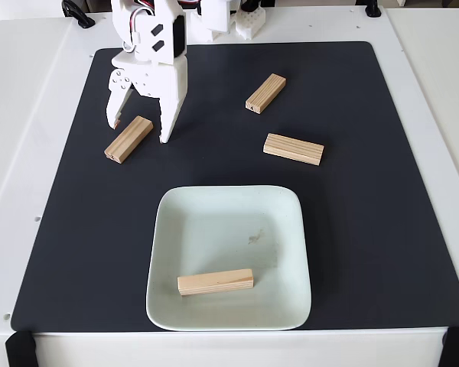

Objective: Pick up the wooden block and place them on the plate.

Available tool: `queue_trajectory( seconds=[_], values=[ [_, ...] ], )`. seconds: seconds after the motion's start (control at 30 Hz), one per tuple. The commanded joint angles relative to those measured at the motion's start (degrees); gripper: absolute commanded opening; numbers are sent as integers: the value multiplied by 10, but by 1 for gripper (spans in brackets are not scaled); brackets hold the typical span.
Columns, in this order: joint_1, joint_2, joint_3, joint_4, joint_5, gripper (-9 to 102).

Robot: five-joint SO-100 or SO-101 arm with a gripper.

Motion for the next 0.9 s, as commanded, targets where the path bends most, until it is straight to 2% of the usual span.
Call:
queue_trajectory(
  seconds=[0.0, 0.6, 0.87],
  values=[
    [9, 22, 1, 4, 4, 37],
    [13, 16, -11, -4, 4, 37],
    [17, -33, -62, 3, 4, 37]
  ],
)
